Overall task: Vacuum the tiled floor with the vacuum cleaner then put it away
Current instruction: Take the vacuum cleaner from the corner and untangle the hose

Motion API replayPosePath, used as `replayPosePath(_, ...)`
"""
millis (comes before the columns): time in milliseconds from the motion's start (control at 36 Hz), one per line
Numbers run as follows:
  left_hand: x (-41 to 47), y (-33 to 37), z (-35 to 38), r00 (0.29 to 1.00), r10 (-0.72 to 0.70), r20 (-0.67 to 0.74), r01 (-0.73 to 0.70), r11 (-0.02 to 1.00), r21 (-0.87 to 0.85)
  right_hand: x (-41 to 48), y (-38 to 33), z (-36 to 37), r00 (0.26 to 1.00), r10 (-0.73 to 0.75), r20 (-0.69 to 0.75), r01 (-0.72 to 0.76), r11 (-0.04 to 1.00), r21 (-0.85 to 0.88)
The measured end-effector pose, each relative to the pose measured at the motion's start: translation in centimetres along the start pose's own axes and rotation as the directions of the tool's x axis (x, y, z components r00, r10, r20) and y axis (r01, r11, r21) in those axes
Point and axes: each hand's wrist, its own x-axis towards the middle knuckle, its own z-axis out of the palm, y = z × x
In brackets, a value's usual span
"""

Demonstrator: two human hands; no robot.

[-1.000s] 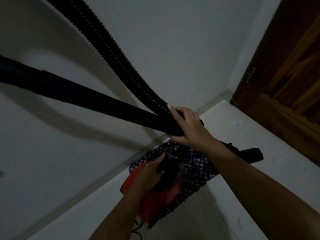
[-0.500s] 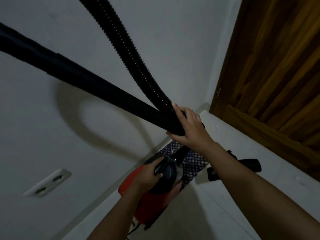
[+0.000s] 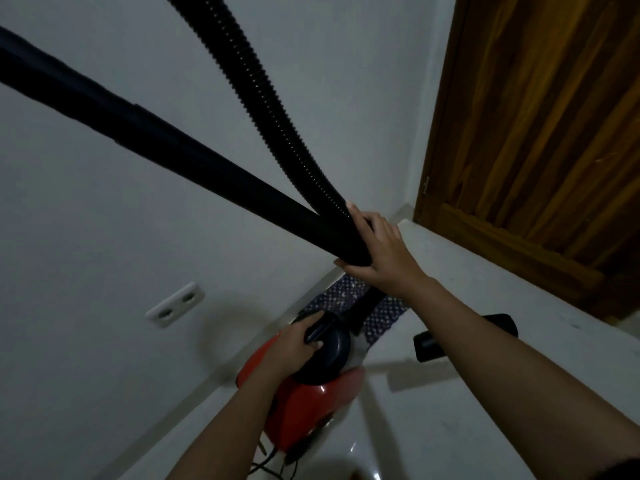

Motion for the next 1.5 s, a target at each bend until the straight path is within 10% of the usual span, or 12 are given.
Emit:
replayPosePath(417,-8.8,-13.1,5.9,0.993,-0.106,0.047,0.108,0.993,-0.05,-7.7,-7.7,12.5,0.993,-0.008,0.117,0.002,0.999,0.05)
replayPosePath(944,-0.3,-38.9,22.0,0.998,-0.055,0.008,0.055,0.996,0.067,-19.6,-0.4,41.4,0.985,-0.135,0.108,0.136,0.991,-0.007)
replayPosePath(1500,1.3,-44.9,27.1,0.986,-0.072,-0.153,0.058,0.994,-0.093,-22.0,-0.2,50.1,0.964,-0.26,0.051,0.246,0.951,0.186)
